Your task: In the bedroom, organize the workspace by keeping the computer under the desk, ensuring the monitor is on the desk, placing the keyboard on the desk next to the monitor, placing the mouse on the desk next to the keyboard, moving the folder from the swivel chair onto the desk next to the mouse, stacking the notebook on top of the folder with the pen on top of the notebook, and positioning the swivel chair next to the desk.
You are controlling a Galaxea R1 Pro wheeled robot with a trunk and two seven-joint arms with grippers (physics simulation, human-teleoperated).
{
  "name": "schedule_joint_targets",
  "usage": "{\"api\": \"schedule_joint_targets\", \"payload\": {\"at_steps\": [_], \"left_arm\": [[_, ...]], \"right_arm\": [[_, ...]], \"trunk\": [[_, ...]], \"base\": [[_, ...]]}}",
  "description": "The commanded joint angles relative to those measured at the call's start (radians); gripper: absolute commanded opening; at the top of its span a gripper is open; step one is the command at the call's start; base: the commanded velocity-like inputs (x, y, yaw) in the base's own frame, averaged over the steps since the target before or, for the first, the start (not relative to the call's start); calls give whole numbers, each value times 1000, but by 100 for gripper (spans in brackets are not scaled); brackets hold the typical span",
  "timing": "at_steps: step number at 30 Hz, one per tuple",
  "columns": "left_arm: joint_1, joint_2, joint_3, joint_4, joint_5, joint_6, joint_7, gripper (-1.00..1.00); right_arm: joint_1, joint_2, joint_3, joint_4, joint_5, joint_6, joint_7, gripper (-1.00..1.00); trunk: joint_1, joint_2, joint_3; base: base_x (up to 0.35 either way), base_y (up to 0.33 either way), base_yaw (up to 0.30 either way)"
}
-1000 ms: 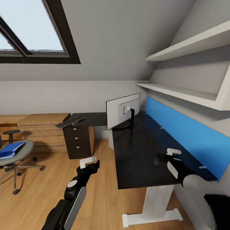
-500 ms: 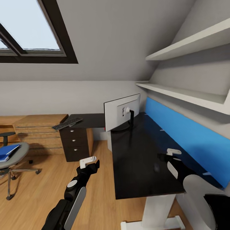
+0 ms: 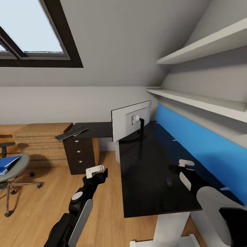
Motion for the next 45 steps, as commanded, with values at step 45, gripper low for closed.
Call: {"api": "schedule_joint_targets", "payload": {"at_steps": [45], "left_arm": [[0,-1,-3,-10,6,1,11,100]], "right_arm": [[-4,3,-18,-135,-10,304,-6,100]], "trunk": [[173,-316,-142]], "base": [[0,0,0]]}}
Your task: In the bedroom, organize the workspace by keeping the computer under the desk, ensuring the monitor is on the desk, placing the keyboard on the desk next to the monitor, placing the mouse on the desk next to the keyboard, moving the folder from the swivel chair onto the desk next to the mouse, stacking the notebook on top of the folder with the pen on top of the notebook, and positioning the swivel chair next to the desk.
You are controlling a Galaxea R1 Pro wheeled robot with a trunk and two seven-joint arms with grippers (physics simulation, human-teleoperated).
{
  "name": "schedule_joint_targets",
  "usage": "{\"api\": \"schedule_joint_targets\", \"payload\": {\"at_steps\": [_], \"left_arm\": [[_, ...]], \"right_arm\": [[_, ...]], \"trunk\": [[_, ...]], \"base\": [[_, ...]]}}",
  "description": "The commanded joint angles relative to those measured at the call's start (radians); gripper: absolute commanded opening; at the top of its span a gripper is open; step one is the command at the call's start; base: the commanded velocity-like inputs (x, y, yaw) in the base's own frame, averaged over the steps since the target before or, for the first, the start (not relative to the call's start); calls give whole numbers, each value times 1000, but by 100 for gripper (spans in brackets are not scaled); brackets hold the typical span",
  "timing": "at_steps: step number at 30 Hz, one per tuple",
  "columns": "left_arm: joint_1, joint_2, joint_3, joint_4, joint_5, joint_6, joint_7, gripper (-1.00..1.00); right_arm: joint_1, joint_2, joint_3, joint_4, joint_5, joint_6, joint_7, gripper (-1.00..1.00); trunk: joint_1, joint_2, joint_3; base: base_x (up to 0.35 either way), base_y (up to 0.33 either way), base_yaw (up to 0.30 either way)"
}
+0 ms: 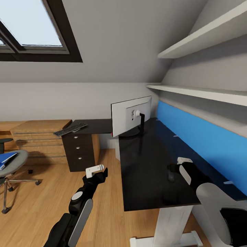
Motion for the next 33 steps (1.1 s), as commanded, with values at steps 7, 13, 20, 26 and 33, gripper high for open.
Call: {"api": "schedule_joint_targets", "payload": {"at_steps": [7,13,20,26,33], "left_arm": [[0,0,-2,-1,10,2,9,100],[-1,-1,-9,-1,10,1,65,100],[-1,1,-70,-1,11,-2,150,100],[0,1,-75,-1,12,-3,156,100],[0,1,-76,-1,13,-2,157,100]], "right_arm": [[0,0,1,-2,-11,5,-6,100],[0,0,2,-2,-11,5,-6,100],[0,0,0,-3,-18,-1,-4,100],[0,0,-1,-4,-26,-2,-4,100],[0,0,0,-4,-27,-3,-4,100]], "trunk": [[4,-8,-4],[27,-50,-23],[54,-99,-45],[77,-141,-64],[104,-190,-86]], "base": [[0,0,0],[0,0,0],[0,0,0],[0,0,0],[0,0,0]]}}
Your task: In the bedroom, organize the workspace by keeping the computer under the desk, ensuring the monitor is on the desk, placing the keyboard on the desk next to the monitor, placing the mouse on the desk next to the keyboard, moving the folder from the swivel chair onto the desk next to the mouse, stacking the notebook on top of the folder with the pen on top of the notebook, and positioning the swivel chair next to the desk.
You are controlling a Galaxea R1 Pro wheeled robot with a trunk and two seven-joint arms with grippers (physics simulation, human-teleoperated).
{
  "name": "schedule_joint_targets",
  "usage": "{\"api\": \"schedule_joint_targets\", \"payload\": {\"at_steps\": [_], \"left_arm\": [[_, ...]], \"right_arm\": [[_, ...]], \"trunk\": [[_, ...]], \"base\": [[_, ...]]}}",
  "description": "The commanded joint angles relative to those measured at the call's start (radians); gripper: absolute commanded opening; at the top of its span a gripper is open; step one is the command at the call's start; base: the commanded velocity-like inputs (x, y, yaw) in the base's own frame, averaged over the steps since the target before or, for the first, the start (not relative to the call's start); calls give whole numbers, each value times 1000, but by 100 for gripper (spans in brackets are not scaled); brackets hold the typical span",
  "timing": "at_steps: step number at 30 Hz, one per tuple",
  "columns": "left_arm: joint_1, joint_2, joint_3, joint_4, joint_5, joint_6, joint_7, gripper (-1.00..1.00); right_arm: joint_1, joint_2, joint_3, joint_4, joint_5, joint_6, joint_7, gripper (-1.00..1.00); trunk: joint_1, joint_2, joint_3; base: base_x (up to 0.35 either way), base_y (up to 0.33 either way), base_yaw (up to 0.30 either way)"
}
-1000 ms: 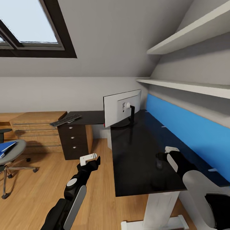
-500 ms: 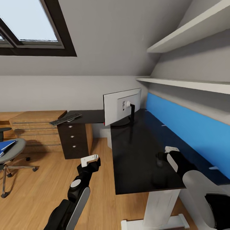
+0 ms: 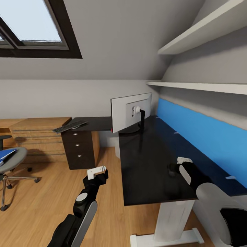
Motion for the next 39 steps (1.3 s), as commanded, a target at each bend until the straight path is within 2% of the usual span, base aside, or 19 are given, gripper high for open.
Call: {"api": "schedule_joint_targets", "payload": {"at_steps": [1,15,28,39], "left_arm": [[-1,0,-2,-1,8,3,8,100],[-1,0,-1,-1,9,3,8,100],[-1,5,-1,0,10,5,8,100],[-1,13,-1,0,9,6,8,100]], "right_arm": [[0,0,1,-2,-10,5,-7,100],[0,0,2,-2,-10,5,-7,100],[0,0,3,-2,-10,4,-7,100],[0,0,3,-2,-10,5,-7,100]], "trunk": [[4,-8,-4],[58,-106,-48],[58,-106,-48],[58,-106,-48]], "base": [[0,0,0],[0,0,0],[1,0,0],[99,0,0]]}}
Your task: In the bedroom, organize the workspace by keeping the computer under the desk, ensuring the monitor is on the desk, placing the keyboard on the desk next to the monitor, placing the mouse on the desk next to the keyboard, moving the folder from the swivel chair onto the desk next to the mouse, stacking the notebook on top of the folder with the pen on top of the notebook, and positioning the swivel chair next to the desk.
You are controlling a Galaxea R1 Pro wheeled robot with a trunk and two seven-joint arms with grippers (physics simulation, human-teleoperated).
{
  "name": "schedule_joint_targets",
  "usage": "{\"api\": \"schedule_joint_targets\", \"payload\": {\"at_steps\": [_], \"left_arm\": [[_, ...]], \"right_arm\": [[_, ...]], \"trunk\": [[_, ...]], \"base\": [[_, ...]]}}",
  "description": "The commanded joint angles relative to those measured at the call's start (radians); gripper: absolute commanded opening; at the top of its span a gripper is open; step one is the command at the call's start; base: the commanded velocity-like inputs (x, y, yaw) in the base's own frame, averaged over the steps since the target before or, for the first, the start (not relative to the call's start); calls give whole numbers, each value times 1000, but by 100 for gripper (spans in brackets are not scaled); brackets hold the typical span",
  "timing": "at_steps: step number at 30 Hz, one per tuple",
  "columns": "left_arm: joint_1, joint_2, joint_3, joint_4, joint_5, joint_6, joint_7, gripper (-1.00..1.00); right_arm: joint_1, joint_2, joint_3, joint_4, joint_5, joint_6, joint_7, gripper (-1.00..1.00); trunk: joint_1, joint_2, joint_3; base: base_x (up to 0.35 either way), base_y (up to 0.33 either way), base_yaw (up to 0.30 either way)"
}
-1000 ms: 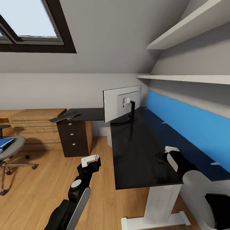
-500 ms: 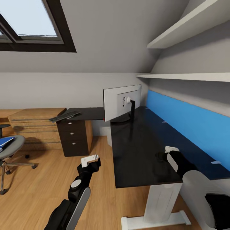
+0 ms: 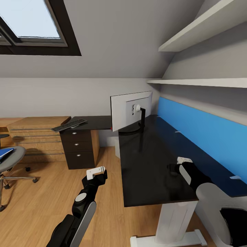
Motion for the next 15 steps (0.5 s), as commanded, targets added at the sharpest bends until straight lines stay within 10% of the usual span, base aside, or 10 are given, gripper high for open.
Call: {"api": "schedule_joint_targets", "payload": {"at_steps": [1,15], "left_arm": [[-1,1,-2,-1,8,3,8,100],[-1,1,-2,-2,9,2,7,100]], "right_arm": [[0,0,1,-2,-11,5,-7,100],[0,0,1,-2,-11,6,-8,100]], "trunk": [[0,-1,-1],[0,-1,-1]], "base": [[10,0,0],[71,0,0]]}}
